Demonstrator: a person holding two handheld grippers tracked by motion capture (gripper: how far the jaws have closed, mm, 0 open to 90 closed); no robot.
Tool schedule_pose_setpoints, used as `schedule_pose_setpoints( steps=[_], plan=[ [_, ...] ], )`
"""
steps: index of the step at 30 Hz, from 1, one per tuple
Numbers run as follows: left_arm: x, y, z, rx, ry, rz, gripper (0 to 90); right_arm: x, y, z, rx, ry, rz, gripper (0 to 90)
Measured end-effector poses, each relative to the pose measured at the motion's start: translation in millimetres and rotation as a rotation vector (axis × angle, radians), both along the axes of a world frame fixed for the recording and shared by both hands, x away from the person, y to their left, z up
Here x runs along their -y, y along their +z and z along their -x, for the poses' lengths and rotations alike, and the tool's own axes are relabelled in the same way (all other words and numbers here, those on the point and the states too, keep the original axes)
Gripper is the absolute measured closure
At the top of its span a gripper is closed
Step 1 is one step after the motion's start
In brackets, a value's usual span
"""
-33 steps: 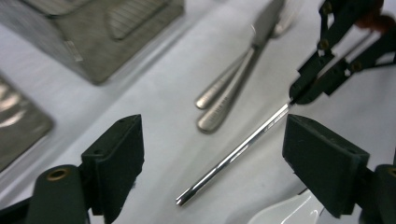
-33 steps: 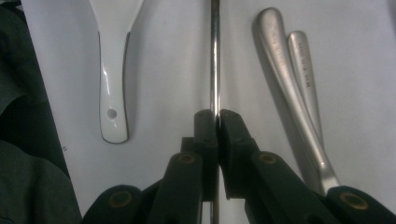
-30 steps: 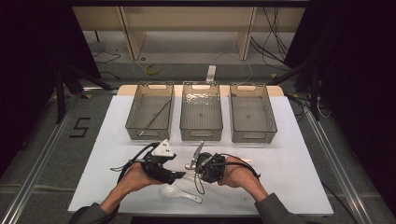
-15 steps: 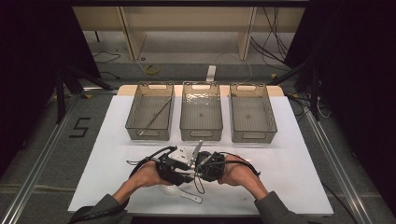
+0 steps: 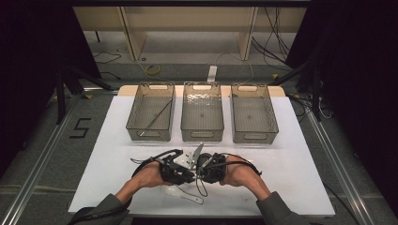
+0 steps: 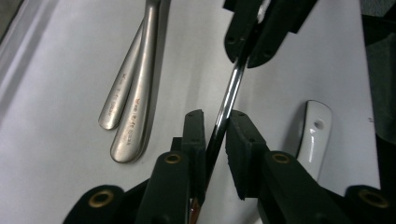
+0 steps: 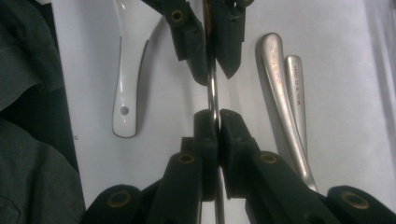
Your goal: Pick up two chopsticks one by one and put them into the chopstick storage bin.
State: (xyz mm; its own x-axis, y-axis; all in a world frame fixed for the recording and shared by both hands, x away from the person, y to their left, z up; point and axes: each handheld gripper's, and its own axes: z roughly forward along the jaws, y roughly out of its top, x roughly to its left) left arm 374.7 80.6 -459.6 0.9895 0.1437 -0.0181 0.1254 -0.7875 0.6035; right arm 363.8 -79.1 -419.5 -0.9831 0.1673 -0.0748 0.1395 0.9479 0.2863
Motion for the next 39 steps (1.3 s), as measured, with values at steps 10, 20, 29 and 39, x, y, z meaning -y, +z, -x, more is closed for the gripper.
schedule_pose_setpoints(
  steps=[10,20,29,39],
  plan=[
    [-7.9,16.5,-0.6,0.048,0.065,-0.006,84.5,19.6,24.3,-11.6,0.027,-0.134,-0.179,62.6],
    [-35.5,30.0,-14.0,0.053,0.294,0.044,84.6,27.7,38.4,1.2,0.061,-0.182,-0.349,44.9],
    [-50.9,43.2,-20.3,0.052,0.418,0.096,84.6,22.9,11.6,9.0,0.020,-0.180,-0.333,40.0],
    [-73.4,57.4,-38.1,0.047,0.549,0.164,84.6,16.8,-9.9,20.1,0.003,-0.196,-0.335,37.7]
  ],
)
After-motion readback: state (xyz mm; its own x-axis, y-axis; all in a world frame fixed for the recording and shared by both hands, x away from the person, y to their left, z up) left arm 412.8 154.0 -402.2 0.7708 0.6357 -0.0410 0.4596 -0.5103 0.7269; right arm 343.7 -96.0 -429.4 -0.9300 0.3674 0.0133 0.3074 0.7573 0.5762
